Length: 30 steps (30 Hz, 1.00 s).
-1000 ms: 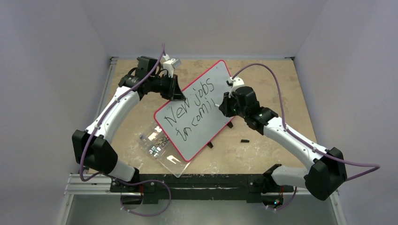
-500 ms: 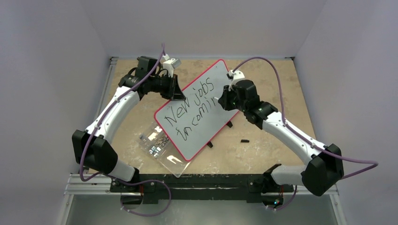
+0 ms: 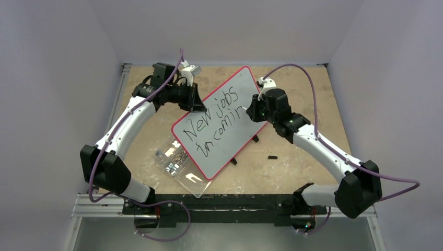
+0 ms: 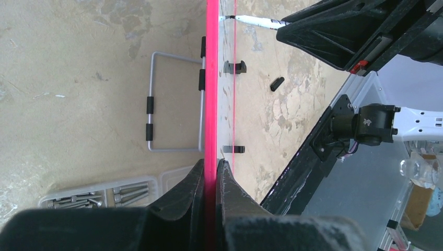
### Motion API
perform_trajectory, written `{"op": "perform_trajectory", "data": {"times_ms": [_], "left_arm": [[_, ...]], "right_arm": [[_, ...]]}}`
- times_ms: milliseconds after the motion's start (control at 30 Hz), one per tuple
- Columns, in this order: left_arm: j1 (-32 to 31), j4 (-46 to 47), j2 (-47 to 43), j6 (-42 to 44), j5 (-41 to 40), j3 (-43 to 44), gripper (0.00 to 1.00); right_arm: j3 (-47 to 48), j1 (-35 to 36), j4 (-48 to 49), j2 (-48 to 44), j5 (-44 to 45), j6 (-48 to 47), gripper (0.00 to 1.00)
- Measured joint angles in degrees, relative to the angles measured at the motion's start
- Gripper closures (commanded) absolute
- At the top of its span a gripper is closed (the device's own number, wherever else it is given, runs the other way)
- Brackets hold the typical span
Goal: Write a sentence on the whiteboard
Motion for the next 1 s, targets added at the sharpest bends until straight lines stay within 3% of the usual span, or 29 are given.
{"op": "perform_trajectory", "data": {"times_ms": [733,1000], "left_arm": [[-0.07,0.11,0.00,0.02,0.09,0.00,1.00],[-0.07,0.13,0.00,0.02,0.09,0.00,1.00]], "right_arm": [[-3.56,-0.24,-1.40,-3.76,0.33,0.76,1.00],[-1.01,-0.24,-1.36,-6.23,5.25,0.96,1.00]]}}
